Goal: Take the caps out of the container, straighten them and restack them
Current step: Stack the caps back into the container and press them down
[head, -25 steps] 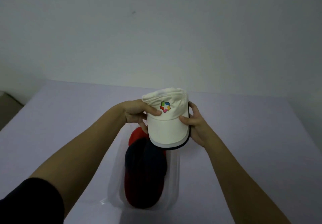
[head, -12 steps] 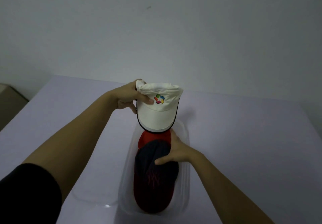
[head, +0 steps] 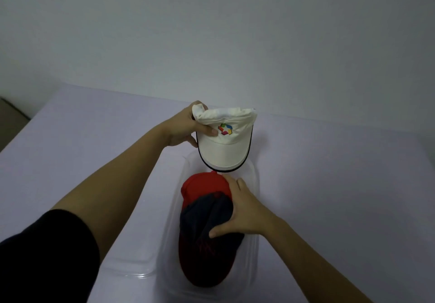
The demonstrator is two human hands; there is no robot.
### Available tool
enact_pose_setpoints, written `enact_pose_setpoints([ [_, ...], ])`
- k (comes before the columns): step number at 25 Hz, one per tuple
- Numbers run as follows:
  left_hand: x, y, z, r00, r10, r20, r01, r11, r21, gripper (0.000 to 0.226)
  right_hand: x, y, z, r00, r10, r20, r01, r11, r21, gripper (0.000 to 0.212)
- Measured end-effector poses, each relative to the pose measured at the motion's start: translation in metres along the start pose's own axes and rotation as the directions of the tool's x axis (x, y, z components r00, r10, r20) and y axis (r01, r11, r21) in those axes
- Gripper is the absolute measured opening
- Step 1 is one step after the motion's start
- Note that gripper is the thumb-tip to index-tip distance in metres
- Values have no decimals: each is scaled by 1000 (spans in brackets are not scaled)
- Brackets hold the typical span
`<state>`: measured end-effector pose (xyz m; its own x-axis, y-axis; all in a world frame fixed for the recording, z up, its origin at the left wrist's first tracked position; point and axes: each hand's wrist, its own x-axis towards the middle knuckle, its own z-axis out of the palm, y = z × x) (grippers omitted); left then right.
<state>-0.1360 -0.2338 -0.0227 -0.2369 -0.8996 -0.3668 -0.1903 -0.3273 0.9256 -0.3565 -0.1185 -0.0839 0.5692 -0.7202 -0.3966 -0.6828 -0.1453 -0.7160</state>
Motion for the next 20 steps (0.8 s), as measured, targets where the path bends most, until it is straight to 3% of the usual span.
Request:
enact_pose_setpoints([
  [7, -2, -27, 16, 981, -71, 183, 40, 985, 165, 48, -18, -17, 3, 997, -68, -44, 60, 983, -173, 134],
  [12, -9, -39, 19, 925, -249, 287, 226, 968, 110, 42, -32, -29, 6, 994, -94, -60, 75, 962, -263, 132],
  [20, -24, -31, 13, 870, -320, 376, 273, 946, 174, 41, -42, -41, 12, 990, -121, -79, 87, 937, -339, 129],
])
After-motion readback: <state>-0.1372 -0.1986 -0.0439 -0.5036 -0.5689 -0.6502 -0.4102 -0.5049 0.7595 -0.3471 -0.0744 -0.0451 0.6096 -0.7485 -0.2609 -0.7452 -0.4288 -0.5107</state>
